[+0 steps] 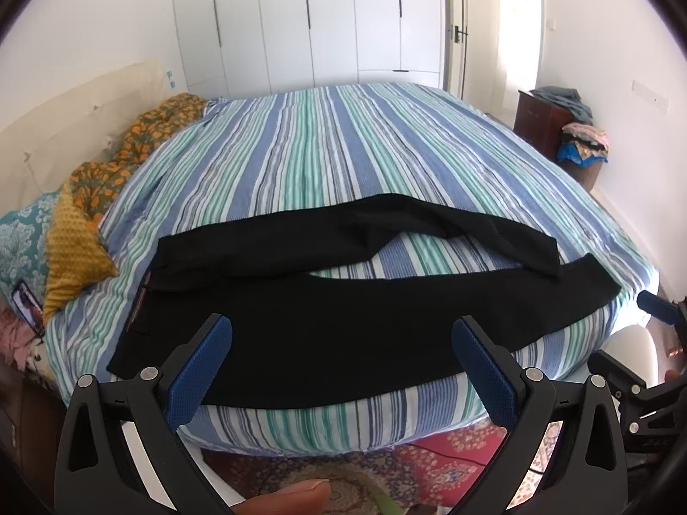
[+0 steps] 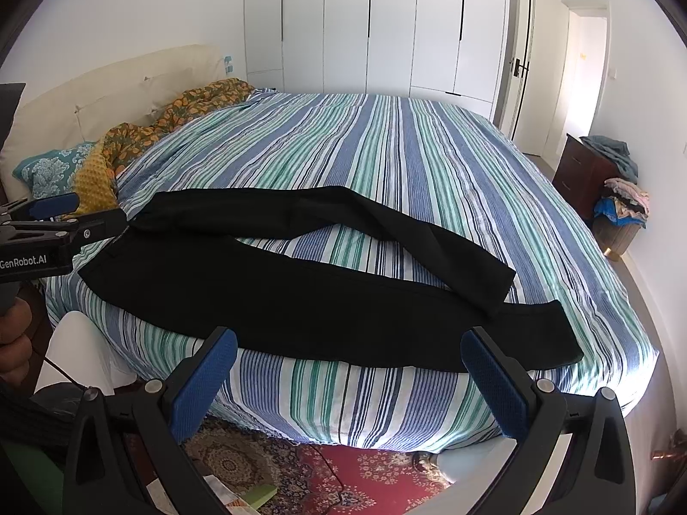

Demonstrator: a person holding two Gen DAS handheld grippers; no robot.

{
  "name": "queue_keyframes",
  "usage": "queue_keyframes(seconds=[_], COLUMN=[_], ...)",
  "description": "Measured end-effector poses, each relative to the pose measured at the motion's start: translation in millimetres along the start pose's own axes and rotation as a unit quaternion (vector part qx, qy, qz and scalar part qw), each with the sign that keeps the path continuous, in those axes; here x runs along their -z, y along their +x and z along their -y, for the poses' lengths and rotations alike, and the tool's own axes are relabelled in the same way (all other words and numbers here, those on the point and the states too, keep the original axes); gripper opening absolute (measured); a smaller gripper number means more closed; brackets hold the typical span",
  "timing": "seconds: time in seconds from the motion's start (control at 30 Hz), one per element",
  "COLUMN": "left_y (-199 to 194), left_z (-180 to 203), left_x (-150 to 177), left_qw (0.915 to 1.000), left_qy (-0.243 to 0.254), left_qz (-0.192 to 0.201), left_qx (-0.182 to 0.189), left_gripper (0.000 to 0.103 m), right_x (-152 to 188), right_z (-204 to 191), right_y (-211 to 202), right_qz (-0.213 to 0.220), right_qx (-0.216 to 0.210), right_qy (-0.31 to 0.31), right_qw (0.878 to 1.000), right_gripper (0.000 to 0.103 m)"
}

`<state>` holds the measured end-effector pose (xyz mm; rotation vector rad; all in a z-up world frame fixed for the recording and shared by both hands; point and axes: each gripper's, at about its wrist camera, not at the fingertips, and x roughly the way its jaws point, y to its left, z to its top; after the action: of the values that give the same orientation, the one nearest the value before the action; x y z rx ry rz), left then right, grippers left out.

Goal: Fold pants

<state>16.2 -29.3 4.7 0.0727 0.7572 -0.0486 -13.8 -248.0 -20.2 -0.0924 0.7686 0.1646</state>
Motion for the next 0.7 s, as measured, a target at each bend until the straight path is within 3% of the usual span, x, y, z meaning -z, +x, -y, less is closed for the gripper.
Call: queue_keyframes(seconds=[0.7], left_y=[-4], left_z=[-7], left_x=[6], left_qw=[0.9998], left_qy=[-0.016], left_qz=[0.004], left_qx=[-0.01], left_gripper=[0.103], right_x=[1], right_z=[-12], right_y=[-1], right_qz=[0.0], right_qx=[-0.003], right_qy=[-0.02], right_qw=[1.0], right_gripper=[0.103])
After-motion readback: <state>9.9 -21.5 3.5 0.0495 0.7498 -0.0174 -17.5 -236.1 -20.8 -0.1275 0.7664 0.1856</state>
